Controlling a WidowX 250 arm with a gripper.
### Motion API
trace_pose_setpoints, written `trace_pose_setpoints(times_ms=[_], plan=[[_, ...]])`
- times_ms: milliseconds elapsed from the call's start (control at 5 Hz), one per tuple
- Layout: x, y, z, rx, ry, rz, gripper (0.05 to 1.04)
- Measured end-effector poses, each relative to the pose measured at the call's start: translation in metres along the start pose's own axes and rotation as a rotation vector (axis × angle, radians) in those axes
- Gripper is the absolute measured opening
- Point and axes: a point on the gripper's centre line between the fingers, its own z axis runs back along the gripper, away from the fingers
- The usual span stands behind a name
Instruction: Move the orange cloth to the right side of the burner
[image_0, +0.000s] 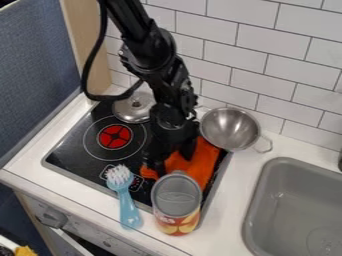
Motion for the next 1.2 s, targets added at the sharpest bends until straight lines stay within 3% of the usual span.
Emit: trace_pose_setpoints(times_ms=[400, 600, 1000, 1200], plan=[[-0.012, 0.002, 0.003, 0.004, 0.025, -0.029, 0.999], [-0.006, -0.001, 0.016, -0.011, -0.009, -0.024, 0.999], [0.000, -0.015, 0.082, -0.126, -0.040, -0.018, 0.999], [0.005, -0.014, 0.106, -0.163, -0.086, -0.031, 0.999]])
